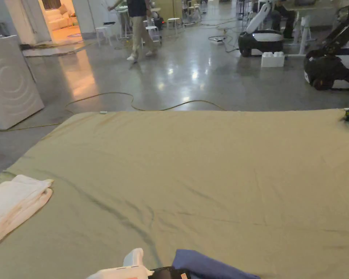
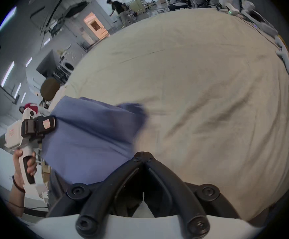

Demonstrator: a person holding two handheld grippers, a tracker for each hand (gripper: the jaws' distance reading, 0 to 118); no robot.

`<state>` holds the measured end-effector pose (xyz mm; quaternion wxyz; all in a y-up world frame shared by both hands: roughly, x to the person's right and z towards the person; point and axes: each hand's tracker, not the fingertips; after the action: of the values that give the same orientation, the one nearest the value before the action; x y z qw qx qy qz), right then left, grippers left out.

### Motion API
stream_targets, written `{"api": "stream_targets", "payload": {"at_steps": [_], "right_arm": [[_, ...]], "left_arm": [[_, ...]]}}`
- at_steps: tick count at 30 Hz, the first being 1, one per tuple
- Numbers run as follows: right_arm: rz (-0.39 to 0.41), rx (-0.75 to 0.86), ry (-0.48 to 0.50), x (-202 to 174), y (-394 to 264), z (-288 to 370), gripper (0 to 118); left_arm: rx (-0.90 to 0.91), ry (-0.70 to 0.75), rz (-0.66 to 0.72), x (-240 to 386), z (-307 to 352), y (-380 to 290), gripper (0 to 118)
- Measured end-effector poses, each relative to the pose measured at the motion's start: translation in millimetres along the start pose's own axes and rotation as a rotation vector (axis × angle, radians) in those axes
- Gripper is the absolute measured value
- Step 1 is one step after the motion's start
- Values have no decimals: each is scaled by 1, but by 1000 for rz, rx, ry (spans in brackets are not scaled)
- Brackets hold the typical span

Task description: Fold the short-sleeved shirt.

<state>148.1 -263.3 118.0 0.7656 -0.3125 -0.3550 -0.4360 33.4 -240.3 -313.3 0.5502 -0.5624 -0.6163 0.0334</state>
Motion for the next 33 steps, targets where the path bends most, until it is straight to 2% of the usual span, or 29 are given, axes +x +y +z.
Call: {"api": "stream_targets", "payload": {"at_steps": [2,6,11,12,13,14,15,17,20,23,25,27,30,33], "right_arm": [[9,11,-2,5,-15,10,0],[20,21,-12,10,-38,19,0],[25,5,19,-1,-41,18,0],[34,6,26,-5,-40,19,0],[50,9,37,-10,-39,22,0],[71,21,51,-14,-38,27,0],[98,41,69,-18,-36,33,0],[151,72,89,-24,-33,47,0],[233,151,55,-32,-28,72,0],[212,223,35,-39,-22,94,0],[199,304,59,-46,-21,112,0],[199,394,61,-54,-20,133,0],[236,519,5,-68,-18,163,0],[270,647,-33,-78,-16,194,0]], "left_arm": [[45,73,-17,-22,47,25,31],[141,330,-75,-71,142,67,31],[219,506,73,-112,170,94,32],[221,538,80,-114,165,95,36],[220,561,73,-114,159,92,46],[216,576,62,-112,156,91,69],[222,618,50,-108,156,92,81],[294,687,21,-94,166,91,83],[415,728,-110,-52,197,90,83],[482,705,-344,9,222,76,83],[573,702,-501,58,236,52,83],[651,634,-625,103,245,24,83],[758,544,-741,143,249,-9,83],[868,521,-778,178,242,-43,82]]}}
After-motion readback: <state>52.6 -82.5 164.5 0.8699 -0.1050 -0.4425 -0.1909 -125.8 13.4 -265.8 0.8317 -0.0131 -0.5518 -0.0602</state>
